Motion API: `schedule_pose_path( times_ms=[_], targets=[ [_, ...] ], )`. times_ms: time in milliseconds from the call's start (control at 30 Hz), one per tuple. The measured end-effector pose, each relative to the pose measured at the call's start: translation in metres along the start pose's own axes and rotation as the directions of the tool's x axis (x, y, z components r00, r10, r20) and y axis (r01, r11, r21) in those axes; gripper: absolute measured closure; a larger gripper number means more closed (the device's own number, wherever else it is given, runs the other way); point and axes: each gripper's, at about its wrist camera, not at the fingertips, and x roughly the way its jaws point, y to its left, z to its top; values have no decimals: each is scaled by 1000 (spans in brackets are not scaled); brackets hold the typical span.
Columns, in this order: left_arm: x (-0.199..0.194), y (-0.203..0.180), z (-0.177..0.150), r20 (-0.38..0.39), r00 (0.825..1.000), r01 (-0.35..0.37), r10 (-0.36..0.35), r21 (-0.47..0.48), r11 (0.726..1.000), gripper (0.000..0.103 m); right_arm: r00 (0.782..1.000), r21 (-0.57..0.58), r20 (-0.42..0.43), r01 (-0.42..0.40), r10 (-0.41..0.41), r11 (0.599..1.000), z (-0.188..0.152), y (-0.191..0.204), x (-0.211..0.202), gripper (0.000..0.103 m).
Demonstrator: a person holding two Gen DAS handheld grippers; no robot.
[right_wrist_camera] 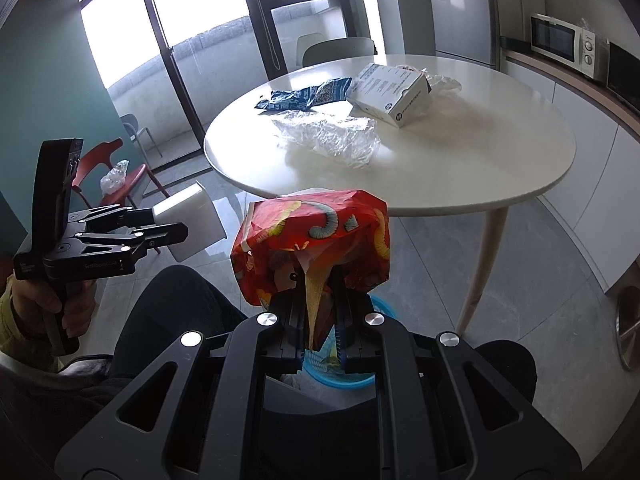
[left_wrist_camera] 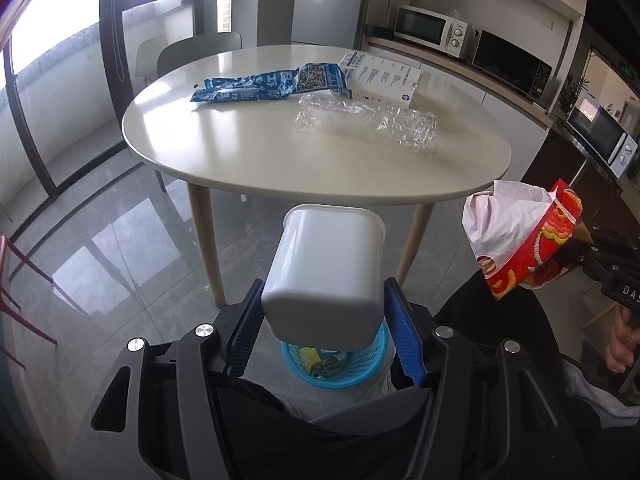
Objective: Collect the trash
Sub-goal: 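Carry the snack bag and white tub down over the blue wastebasket with both tools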
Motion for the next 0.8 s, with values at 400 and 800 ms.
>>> schedule_pose_path(
  times_ms=[400, 800],
  targets=[
    [47, -6, -25, -116, 993, 33, -33, -7, 999, 44, 990, 54, -141, 25, -17, 998, -34, -23, 60, 92],
    [94, 6, -41, -199, 978, 59, -65, -37, 998, 44, 972, 76, -234, 51, -32, 996, -52, -47, 115, 92]
  ],
)
